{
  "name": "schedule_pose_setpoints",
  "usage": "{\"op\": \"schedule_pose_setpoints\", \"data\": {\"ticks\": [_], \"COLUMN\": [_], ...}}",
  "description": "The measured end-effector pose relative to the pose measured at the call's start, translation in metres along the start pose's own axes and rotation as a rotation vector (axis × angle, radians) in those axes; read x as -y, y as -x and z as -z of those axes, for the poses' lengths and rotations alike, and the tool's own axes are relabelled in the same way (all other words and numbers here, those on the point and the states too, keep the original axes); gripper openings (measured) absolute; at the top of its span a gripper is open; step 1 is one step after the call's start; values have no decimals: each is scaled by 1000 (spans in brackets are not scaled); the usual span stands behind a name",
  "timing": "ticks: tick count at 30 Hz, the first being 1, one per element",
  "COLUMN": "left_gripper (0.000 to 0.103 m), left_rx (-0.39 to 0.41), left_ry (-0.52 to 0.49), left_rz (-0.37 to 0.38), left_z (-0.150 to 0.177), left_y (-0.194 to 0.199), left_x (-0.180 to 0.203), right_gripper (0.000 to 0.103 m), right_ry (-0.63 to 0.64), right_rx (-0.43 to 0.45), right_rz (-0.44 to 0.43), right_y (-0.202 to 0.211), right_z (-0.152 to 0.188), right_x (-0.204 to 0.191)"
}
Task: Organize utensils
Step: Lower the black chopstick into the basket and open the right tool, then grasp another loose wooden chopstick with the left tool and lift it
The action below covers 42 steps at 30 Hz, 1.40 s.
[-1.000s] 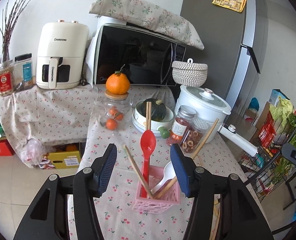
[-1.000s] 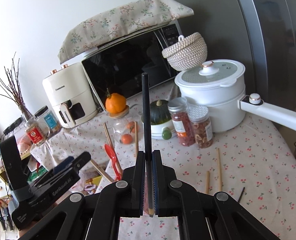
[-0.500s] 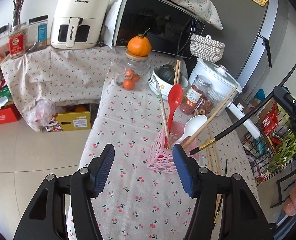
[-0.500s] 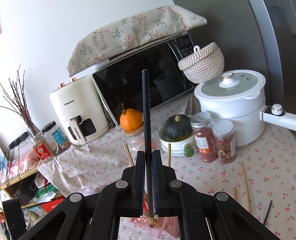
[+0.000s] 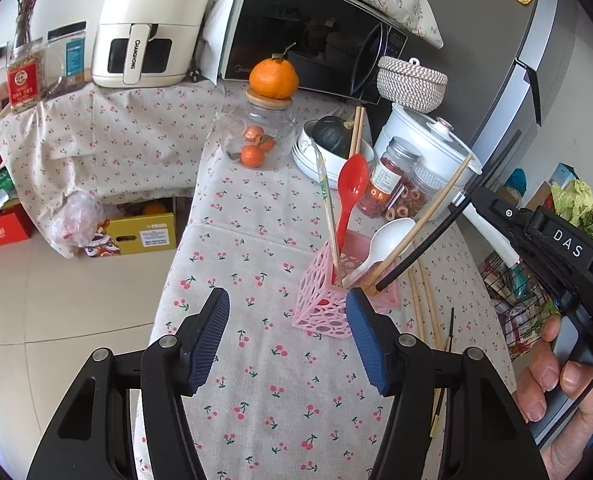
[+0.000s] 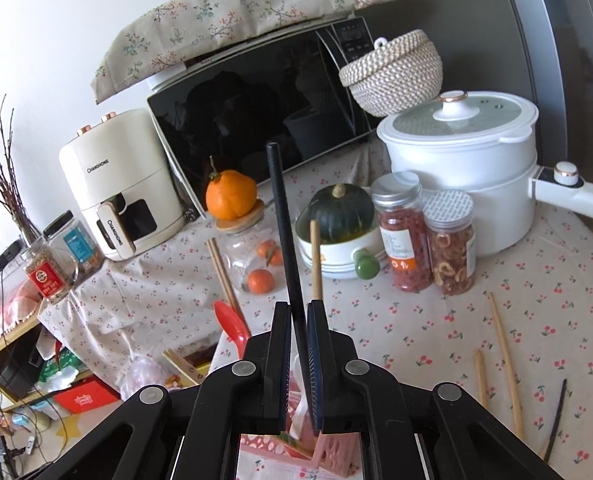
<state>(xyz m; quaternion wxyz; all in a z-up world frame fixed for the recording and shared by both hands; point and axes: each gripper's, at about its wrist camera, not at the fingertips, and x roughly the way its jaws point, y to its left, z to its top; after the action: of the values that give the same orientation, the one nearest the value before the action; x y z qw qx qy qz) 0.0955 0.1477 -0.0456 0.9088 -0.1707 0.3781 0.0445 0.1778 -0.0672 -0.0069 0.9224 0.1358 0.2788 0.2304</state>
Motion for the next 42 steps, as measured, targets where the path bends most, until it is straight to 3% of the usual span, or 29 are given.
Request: {"op": "schedule_pose_setpoints", "data": {"ticks": [3, 5, 7, 9, 11, 17, 23, 35, 38, 42], "left_gripper": [65, 70, 72, 74, 78, 83, 85, 85, 85, 83], "left_rx": [-13, -18, -24, -29, -38, -78, -149, -279, -337, -436], "left_ry": [-7, -17, -32, -47, -60, -102, -145, -280, -276, -183], "left_rz": [4, 5, 6, 7, 9, 7, 9, -21, 14, 109], "left_z": [1, 1, 3, 5, 7, 17, 29, 60, 67, 80], "left_y": [0, 1, 2, 3, 4, 3, -5, -36, -52, -78], "left_x": [3, 6, 10, 14, 19, 36, 56, 109, 123, 135], "right_gripper": [15, 34, 44, 49, 62, 79, 88, 92, 92, 92], "right_ry": [-33, -44, -48, -47, -49, -17, 22, 69, 68, 48], "right_rx": [-3, 14, 32, 34, 30, -7, -87, -303, -345, -370], "right_rz": [-15, -22, -27, -23, -11, 58, 143, 336, 376, 400], "right_y": [6, 17, 30, 41, 51, 77, 91, 94, 93, 94], "right_z": [-3, -7, -10, -13, -14, -9, 5, 38, 44, 49], "right_x": [6, 9, 12, 16, 21, 42, 67, 132, 149, 168]}}
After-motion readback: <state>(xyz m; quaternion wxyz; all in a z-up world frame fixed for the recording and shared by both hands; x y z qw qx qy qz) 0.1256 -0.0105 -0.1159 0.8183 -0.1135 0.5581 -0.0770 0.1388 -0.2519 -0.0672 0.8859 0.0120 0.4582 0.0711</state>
